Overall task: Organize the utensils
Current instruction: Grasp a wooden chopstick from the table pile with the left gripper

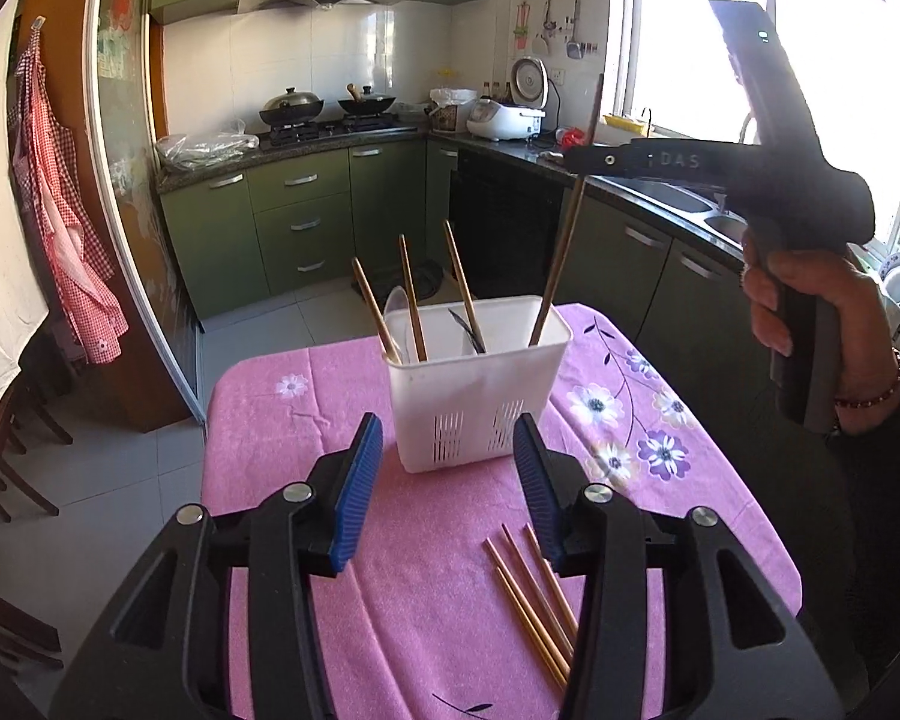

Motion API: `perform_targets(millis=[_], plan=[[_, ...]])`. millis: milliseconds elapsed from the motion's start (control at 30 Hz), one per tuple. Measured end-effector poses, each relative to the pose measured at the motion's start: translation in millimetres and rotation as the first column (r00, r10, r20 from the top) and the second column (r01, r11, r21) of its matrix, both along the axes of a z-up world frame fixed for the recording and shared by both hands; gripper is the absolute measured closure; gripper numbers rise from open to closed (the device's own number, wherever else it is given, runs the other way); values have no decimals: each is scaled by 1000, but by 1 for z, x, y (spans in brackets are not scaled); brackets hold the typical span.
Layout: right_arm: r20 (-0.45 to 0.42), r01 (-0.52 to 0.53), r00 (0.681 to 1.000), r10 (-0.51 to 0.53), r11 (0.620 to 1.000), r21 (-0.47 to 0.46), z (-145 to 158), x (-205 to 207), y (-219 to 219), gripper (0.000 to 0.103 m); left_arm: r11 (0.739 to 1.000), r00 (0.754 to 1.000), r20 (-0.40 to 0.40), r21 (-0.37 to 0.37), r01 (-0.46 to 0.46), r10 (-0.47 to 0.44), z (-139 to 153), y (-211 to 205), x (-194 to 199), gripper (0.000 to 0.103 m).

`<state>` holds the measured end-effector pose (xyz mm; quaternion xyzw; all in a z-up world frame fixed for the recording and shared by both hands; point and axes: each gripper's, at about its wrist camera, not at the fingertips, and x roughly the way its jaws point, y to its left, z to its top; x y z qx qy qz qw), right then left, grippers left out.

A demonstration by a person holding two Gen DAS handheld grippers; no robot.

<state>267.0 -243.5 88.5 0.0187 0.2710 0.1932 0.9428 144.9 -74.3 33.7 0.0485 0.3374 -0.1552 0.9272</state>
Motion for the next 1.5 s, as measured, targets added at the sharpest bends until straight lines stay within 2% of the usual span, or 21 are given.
perform_targets(millis=[133, 200, 267, 433, 500, 533, 567, 633, 733, 800, 900, 1000, 1200, 1500], plan=[[-55, -16, 998, 14, 999, -34, -29, 12, 10, 96, 1000, 998, -56, 7, 6, -5, -15, -5, 1, 59], [-65, -31, 998, 28, 999, -37, -33, 13, 11, 96, 1000, 998, -70, 12, 6, -5, -19, -8, 1, 59], [-50, -40, 998, 38, 998, -38, -30, 4, 11, 89, 1000, 996, -84, 16, 11, -10, -24, -11, -1, 59], [-7, -51, 999, 51, 999, -20, -13, -41, -4, 87, 1000, 988, -151, 12, 22, -20, -40, -17, 1, 59], [-12, -51, 999, 51, 998, -30, -12, -61, -13, 84, 1000, 983, -184, 19, 19, -15, -51, -21, 2, 59], [-24, -48, 999, 47, 998, -39, -17, -74, -18, 79, 1000, 979, -205, 24, 16, -11, -57, -23, 2, 59], [-44, -44, 998, 42, 998, -51, -23, -84, -22, 75, 1000, 973, -230, 27, 13, -7, -64, -25, 3, 59], [-101, -43, 994, 35, 996, -75, -42, -101, -31, 75, 999, 957, -290, 35, 8, 2, -81, -29, 8, 59], [-194, -37, 981, 15, 993, -113, -82, -118, -45, 75, 999, 921, -390, 36, -8, 22, -110, -33, 13, 60], [-249, -36, 968, 3, 991, -127, -108, -125, -53, 75, 999, 888, -458, 40, -25, 40, -130, -35, 17, 71], [-321, -38, 947, -5, 991, -127, -141, -131, -66, 75, 998, 832, -550, 42, -55, 68, -155, -37, 22, 81], [-353, -31, 936, -10, 993, -110, -160, -135, -76, 75, 997, 789, -608, 38, -73, 81, -171, -41, 22, 83], [-365, -45, 931, 11, 995, -85, -165, -134, -80, 75, 994, 768, -631, 64, -91, 111, -184, -47, 21, 85], [-388, -68, 921, 39, 996, -61, -170, -134, -77, 75, 993, 758, -642, 88, -74, 113, -189, -58, 19, 87]])
